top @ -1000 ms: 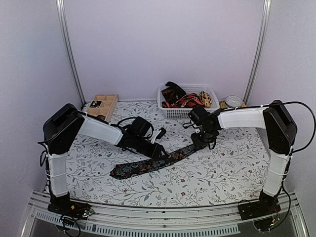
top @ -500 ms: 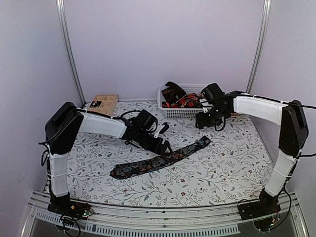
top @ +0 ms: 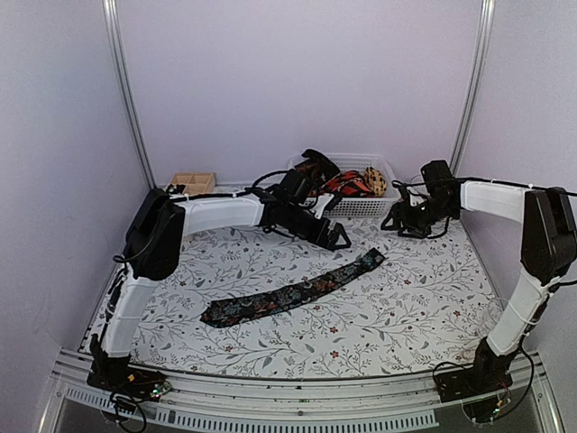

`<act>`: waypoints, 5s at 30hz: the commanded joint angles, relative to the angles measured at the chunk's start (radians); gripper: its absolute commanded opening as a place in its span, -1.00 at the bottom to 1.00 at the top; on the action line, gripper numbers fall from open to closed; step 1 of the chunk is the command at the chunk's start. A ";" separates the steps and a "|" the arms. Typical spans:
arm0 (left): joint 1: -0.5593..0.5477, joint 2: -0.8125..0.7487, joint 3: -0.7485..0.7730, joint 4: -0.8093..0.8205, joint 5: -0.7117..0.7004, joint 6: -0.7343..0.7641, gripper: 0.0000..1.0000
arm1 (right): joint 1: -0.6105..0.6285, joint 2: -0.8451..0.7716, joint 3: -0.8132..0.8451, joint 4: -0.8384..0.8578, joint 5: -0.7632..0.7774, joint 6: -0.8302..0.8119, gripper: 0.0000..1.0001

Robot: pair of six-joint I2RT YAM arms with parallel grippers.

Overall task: Roll the ties
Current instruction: Roll the tie at the center of the board.

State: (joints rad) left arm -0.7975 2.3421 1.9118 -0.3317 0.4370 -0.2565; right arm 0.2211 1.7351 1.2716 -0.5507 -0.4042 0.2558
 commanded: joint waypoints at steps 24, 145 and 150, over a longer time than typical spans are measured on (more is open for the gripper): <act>-0.048 0.321 0.332 0.020 0.056 0.036 1.00 | -0.072 0.264 -0.231 0.491 -0.399 0.168 0.33; -0.039 0.236 -0.006 -0.013 0.234 0.256 -0.07 | 0.102 0.198 -0.417 0.642 -0.479 0.237 -0.22; -0.040 0.200 -0.030 0.028 0.175 0.201 0.14 | 0.102 0.165 -0.444 0.634 -0.452 0.229 -0.23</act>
State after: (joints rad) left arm -0.8345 2.5431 1.9396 -0.2642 0.7578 0.0116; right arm 0.3115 1.9503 0.8700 0.1417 -0.9241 0.5114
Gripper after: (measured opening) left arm 0.521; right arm 0.386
